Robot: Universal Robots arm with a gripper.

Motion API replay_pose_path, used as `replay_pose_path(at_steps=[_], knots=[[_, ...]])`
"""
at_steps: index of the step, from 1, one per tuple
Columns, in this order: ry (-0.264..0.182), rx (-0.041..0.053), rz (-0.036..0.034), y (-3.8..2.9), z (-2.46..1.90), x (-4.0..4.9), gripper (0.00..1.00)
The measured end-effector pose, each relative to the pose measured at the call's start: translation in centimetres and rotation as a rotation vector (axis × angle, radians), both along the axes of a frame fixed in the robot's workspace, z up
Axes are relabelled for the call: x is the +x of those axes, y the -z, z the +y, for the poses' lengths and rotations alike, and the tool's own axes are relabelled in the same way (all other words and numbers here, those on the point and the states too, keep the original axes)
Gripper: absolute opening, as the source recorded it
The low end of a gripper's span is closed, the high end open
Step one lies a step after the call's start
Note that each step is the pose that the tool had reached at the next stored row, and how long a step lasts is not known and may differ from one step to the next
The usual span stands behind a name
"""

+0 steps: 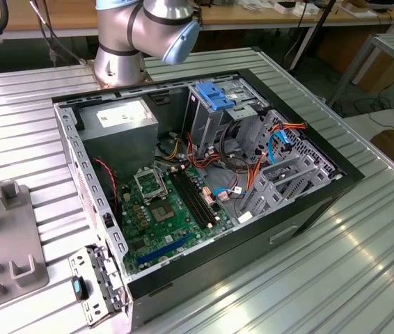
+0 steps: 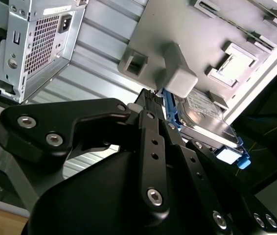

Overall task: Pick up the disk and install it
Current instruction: 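Reach for the disk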

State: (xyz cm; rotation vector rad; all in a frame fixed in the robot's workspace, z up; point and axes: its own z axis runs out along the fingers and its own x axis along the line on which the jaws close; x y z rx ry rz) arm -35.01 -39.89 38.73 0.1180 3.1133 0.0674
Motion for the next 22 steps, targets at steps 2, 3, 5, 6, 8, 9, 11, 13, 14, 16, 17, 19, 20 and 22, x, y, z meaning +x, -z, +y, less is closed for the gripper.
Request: replay_pose_path(at_steps=[2, 3, 5, 6, 8, 9, 11, 13, 14, 16, 17, 19, 20, 22], knots=[[0.0, 0.0, 0.0, 0.03, 0.0, -0.86, 0.11], [0.0, 0.0, 0.0, 0.06, 0.01, -1.41, 0.11], [0.0, 0.0, 0.0002, 0.1, 0.01, -1.99, 0.11], [0.0, 0.0, 0.0006, 0.15, 0.01, -2.64, 0.11], [0.0, 0.0, 0.0015, 0.21, 0.01, -3.79, 0.11], [0.0, 0.0001, 0.0018, 0.23, 0.01, -3.98, 0.11], [0.0, 0.0, 0.0035, 0.26, 0.01, -4.58, 0.11], [0.0, -0.0001, 0.0047, 0.28, 0.01, -5.05, 0.11], [0.0, 0.0, 0.0047, 0.28, 0.01, -5.12, 0.11], [0.0, 0.0001, 0.0047, 0.28, 0.01, -5.14, 0.11], [0.0, 0.0001, 0.0046, 0.28, 0.03, -5.15, 0.11], [0.0, 0.0, 0.0047, 0.29, 0.28, -5.15, 0.11], [0.0, 0.0001, 0.0046, 0.3, 0.47, -5.18, 0.11], [0.0, 0.0, 0.0047, 0.31, 0.58, -5.42, 0.11]])
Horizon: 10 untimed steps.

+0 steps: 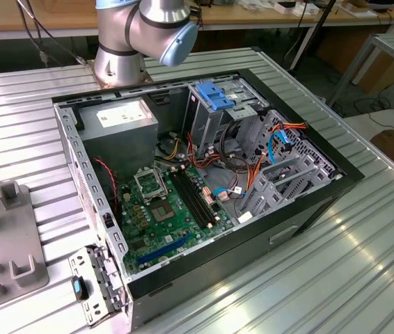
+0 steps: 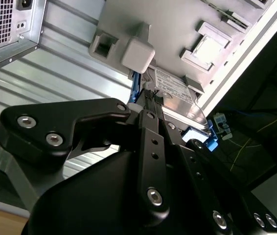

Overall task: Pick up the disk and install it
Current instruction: 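Reach for the disk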

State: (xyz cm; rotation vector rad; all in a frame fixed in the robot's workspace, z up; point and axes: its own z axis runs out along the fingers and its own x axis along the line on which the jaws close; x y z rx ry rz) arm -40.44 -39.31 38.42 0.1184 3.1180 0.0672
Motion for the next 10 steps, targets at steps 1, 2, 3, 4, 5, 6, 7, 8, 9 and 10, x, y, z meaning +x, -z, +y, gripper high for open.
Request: replay_pose_path(at_steps=[1, 2, 3, 4, 5, 6, 7, 8, 9, 10], knots=[[0.0, 0.0, 0.0, 0.02, 0.16, -0.48, 0.11], [0.0, 0.0, 0.0, 0.04, 0.39, -1.05, 0.11], [0.0, 0.0, 0.0, 0.06, 0.54, -1.38, 0.11], [0.0, 0.0, -0.0001, 0.07, 0.66, -1.64, 0.11], [0.0, 0.0, -0.0001, 0.09, 0.87, -2.17, 0.11], [0.0, 0.0, 0.0, 0.12, 1.07, -2.8, 0.11], [0.0, 0.0, 0.0, 0.15, 1.24, -3.42, 0.11], [0.0, 0.0, 0.0, 0.19, 1.45, -4.09, 0.11], [0.0, 0.0, -0.0001, 0.27, 1.76, -4.55, 0.11], [0.0, 0.0, 0.0, 0.32, 2.08, -4.91, 0.11]])
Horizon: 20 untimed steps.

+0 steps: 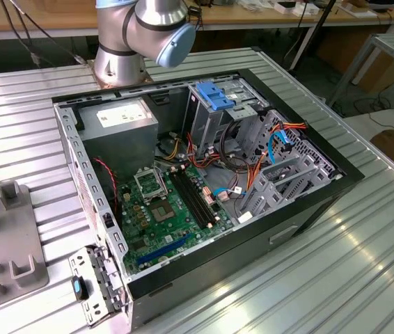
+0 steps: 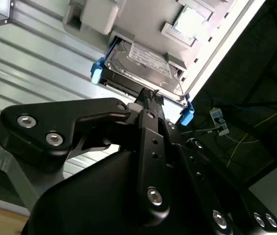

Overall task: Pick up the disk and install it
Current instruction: 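Reach for the disk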

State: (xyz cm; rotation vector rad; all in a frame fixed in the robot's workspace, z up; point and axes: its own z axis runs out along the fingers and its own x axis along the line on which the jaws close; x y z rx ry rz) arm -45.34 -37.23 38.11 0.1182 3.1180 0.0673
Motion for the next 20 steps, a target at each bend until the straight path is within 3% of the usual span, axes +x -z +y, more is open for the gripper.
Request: replay_pose_path(at_steps=[1, 2, 5, 10, 13, 14, 16, 17, 20], knots=[[0.0, 0.0, 0.0001, 0.04, 0.18, -0.33, 0.11], [0.0, 0.0, 0.0002, 0.17, 0.42, -1.29, 0.11], [0.0, 0.0001, 0.0073, 0.81, 0.65, -2.11, 0.11], [0.0, 0.0, 0.0184, 1.35, 1.46, -2.48, 0.11], [0.0, 0.0, 0.0188, 1.38, 1.52, -2.51, 0.11], [0.0, 0.0, 0.0187, 1.79, 1.52, -2.51, 0.11], [0.0, 0.0001, 0.0187, 1.94, 1.56, -2.51, 0.11], [0.0, 0.0, 0.0187, 1.95, 1.77, -2.51, 0.11], [0.0, 0.0001, 0.0186, 2.16, 1.59, -2.56, 0.11]])
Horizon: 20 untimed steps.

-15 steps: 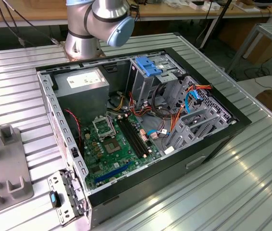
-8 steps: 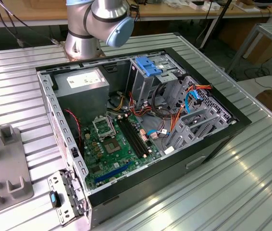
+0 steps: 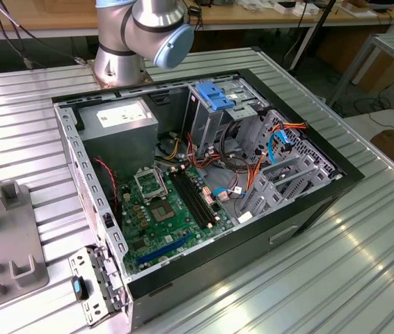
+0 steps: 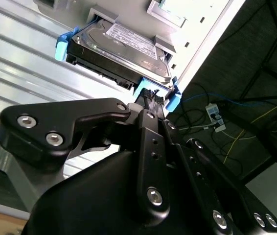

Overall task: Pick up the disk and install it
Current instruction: 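Reach for the disk, then pick up the disk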

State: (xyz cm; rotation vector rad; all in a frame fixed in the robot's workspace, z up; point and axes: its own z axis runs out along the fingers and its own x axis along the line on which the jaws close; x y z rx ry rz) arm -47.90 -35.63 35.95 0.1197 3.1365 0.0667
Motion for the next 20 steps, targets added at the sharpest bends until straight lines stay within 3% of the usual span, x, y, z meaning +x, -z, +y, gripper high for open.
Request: replay_pose_path(at_steps=[18, 20], knots=[[0.0, -0.0001, 0.0003, 0.18, -0.01, -0.16, 0.11], [0.0, -0.0001, 0.0003, 0.18, 0.0, -0.16, 0.24]])
